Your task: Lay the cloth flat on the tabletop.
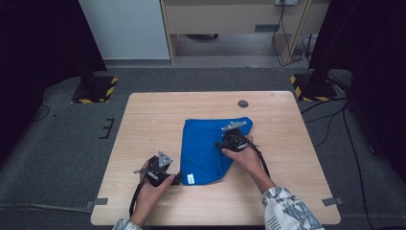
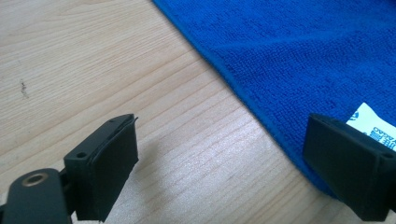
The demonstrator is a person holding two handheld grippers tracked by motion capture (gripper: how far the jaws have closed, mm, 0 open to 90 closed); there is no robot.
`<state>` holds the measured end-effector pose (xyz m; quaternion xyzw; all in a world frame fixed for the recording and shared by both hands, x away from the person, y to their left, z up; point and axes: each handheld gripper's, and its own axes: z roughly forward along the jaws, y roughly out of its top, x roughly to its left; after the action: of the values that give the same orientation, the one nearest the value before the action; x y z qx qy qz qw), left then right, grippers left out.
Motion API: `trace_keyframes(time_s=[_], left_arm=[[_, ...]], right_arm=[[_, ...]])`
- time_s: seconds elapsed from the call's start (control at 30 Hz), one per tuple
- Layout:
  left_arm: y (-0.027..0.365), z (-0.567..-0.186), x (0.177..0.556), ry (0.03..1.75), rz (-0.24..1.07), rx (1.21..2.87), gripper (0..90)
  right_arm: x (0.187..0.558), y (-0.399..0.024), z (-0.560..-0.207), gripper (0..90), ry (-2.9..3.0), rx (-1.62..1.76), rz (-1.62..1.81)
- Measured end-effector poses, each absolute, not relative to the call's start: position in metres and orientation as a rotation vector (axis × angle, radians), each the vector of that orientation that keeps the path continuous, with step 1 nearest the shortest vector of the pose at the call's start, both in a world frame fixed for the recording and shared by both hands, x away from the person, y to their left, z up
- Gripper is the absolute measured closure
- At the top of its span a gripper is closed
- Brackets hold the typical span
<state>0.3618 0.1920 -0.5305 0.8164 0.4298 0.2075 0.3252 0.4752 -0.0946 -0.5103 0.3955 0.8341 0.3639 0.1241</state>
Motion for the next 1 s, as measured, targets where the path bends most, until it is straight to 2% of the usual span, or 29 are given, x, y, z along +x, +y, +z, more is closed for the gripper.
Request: trace_keyframes(time_s=[0.13,0.33,0.77,1.0], left_arm=[[0.192,-0.531,0.361,1.124,0.545,2.144,9.6],[0.191,-0.531,0.362,1.124,0.542,2.149,9.6],[0.191,-0.532,0.361,1.122,0.548,2.145,9.2],[0.191,-0.532,0.361,1.121,0.549,2.147,9.1]], right_arm=[[0.477,-0.09,-0.517,56.3,2.461,1.165,1.037],[0.474,-0.088,-0.518,88.0,2.511,1.132,1.045],[0.454,-0.129,-0.498,89.4,2.429,1.161,1.152],[0.432,-0.167,-0.502,89.4,2.377,1.197,1.147]])
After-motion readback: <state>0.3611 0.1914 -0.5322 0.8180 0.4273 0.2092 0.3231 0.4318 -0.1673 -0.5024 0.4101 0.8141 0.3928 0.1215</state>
